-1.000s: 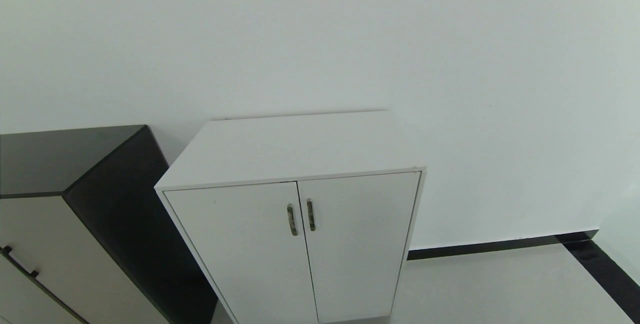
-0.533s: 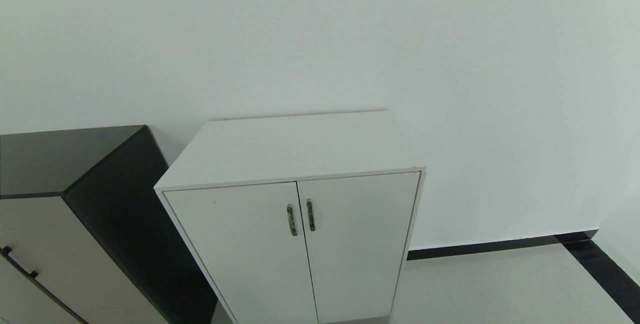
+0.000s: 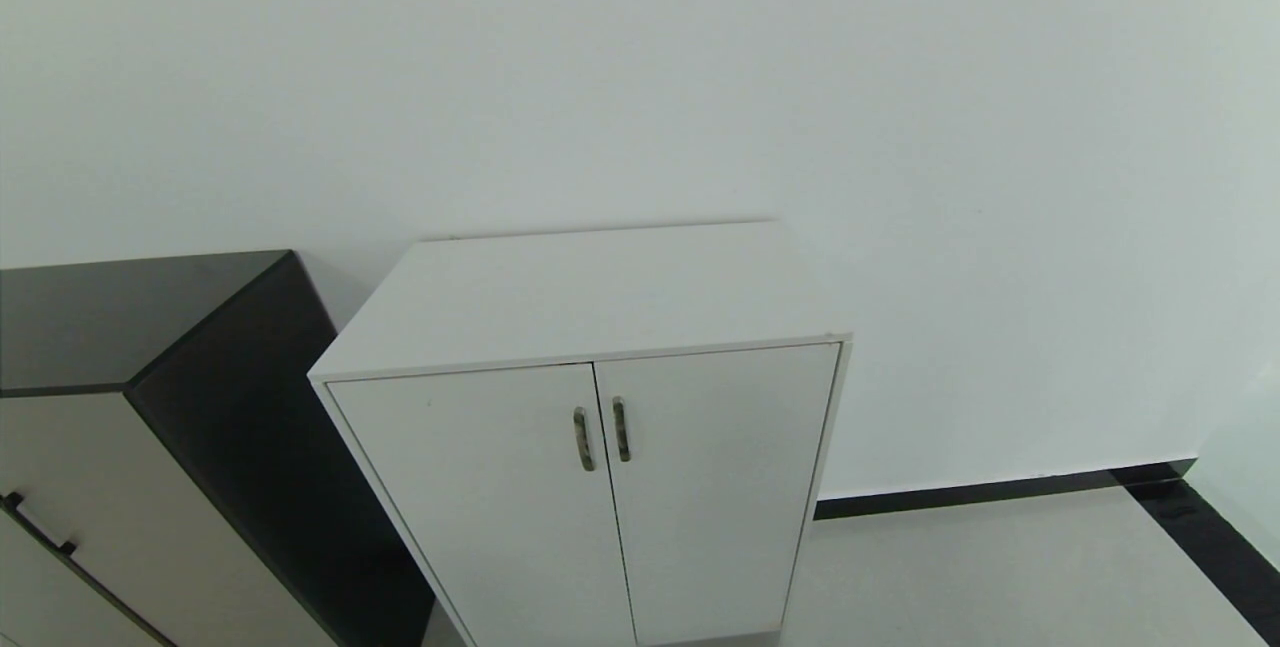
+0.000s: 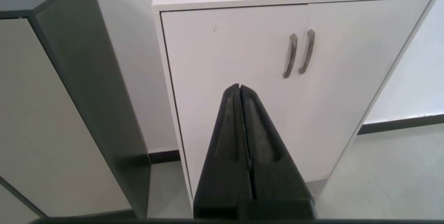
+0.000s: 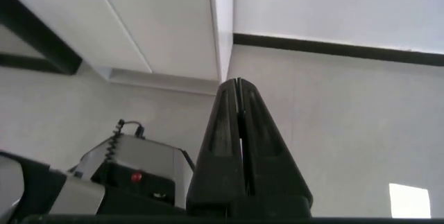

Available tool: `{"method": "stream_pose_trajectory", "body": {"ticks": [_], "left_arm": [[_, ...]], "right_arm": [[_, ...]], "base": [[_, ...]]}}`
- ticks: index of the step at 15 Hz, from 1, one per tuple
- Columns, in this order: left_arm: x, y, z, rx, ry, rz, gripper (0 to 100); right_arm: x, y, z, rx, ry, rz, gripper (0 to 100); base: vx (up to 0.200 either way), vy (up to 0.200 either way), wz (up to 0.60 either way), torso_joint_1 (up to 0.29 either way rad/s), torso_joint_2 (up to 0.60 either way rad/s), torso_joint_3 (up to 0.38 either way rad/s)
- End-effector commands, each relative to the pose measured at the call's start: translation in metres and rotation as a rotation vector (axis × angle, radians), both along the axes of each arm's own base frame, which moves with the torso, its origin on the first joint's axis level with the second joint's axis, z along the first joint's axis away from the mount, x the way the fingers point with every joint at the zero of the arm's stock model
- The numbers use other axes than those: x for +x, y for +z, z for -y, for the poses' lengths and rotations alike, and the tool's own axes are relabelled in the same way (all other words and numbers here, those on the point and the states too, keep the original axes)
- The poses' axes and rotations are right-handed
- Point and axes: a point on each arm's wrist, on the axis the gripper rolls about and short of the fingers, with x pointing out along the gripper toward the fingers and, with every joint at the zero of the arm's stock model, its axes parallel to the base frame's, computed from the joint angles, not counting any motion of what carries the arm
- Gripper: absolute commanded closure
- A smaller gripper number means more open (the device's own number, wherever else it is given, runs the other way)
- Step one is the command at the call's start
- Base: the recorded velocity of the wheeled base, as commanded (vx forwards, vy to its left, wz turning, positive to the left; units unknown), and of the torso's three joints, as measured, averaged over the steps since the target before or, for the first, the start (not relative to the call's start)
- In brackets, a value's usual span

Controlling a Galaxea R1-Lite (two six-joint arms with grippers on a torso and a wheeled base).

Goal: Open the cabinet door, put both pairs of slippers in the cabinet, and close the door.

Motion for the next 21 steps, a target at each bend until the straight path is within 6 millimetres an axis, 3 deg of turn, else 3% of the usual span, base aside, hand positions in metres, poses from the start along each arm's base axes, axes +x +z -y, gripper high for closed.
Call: {"method": "stream_pose_trajectory", "body": {"ticks": [1, 17, 21], "left_arm": [[0.000, 0.000, 0.000, 0.000, -0.001, -0.001, 100], [0.000, 0.000, 0.000, 0.000, -0.001, -0.001, 100], [0.000, 0.000, 0.000, 0.000, -0.001, -0.001, 100]], "right_arm": [[-0.008, 0.001, 0.001, 0.015, -0.065, 0.100, 100], [-0.032, -0.003, 0.002, 0.029, -0.168, 0.418, 100], [-0.032, -0.003, 0.002, 0.034, -0.200, 0.419, 100]], "base": [[0.000, 0.000, 0.00, 0.000, 0.00, 0.000], [0.000, 0.000, 0.00, 0.000, 0.00, 0.000], [0.000, 0.000, 0.00, 0.000, 0.00, 0.000]]}}
